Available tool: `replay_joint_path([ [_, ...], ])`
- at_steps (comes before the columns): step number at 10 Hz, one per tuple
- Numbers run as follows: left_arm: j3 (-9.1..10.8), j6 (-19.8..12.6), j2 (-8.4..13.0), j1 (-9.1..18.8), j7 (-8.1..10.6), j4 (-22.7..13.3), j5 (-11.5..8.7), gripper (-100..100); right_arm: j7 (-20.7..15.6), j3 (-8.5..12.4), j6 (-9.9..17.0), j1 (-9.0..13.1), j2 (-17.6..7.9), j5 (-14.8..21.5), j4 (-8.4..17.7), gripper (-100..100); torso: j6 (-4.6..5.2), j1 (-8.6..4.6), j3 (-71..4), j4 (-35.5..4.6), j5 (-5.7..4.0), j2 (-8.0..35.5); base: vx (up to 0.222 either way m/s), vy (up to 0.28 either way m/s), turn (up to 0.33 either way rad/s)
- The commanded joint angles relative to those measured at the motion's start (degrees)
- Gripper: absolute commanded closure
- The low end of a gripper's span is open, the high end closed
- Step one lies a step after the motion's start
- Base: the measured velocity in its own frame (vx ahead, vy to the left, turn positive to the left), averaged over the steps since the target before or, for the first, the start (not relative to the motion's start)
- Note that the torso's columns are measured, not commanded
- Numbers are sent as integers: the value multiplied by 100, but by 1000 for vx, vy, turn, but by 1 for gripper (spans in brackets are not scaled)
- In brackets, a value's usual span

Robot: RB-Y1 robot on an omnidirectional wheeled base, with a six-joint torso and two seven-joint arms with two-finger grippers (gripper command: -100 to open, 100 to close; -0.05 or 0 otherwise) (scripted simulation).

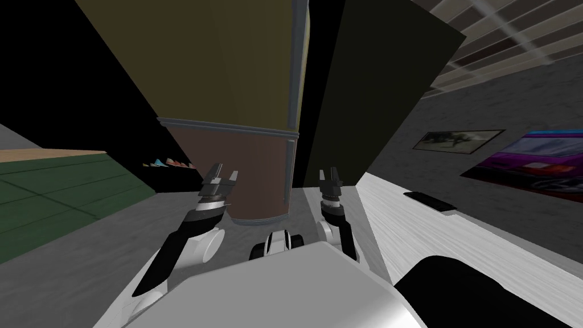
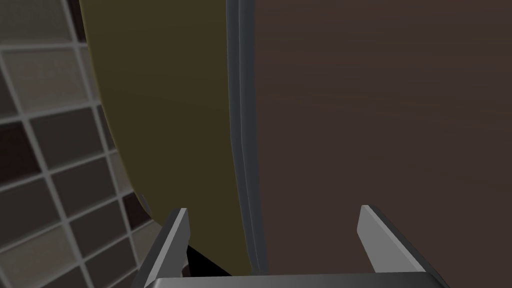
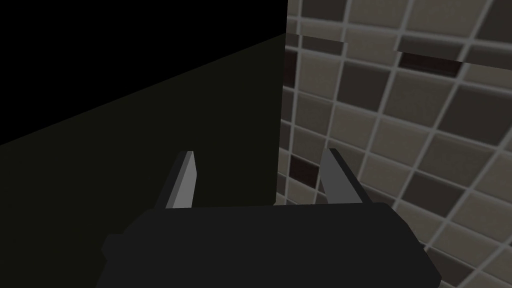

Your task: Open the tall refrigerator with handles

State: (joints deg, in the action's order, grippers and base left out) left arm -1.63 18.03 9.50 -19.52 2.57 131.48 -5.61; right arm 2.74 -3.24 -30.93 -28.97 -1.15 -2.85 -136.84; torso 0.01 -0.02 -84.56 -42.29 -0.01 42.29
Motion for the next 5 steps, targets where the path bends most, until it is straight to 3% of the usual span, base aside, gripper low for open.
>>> replay_joint_path([
  [1, 69, -418, 85, 242, 100, 25, 8, -100, 0, 0, 0, 0, 0, 0, 0, 0, -1, -5, 0, 0, -1, 1, -5, -78, 48],
  [2, 127, -576, 146, 477, 186, 26, 21, -100, 0, 0, 0, 0, 0, 0, 0, 0, -1, 2, 1, 0, 1, 1, 2, -100, 98],
  [3, 127, -729, 146, 477, 186, 26, 21, -100, 0, 0, 0, 0, 0, 0, 0, 0, -1, -4, -2, 0, 0, -3, 3, -83, 40],
  [4, 189, -901, 199, 723, 276, 26, 34, -100, 0, 0, 0, 0, 0, 0, 0, 0, 0, 5, -2, 1, 1, -3, 1, -95, 66],
  [5, 189, -1062, 199, 723, 276, 26, 34, -100, 0, 0, 0, 0, 0, 0, 0, 0, -1, 1, -2, 1, 1, -3, -4, -77, 49],
])
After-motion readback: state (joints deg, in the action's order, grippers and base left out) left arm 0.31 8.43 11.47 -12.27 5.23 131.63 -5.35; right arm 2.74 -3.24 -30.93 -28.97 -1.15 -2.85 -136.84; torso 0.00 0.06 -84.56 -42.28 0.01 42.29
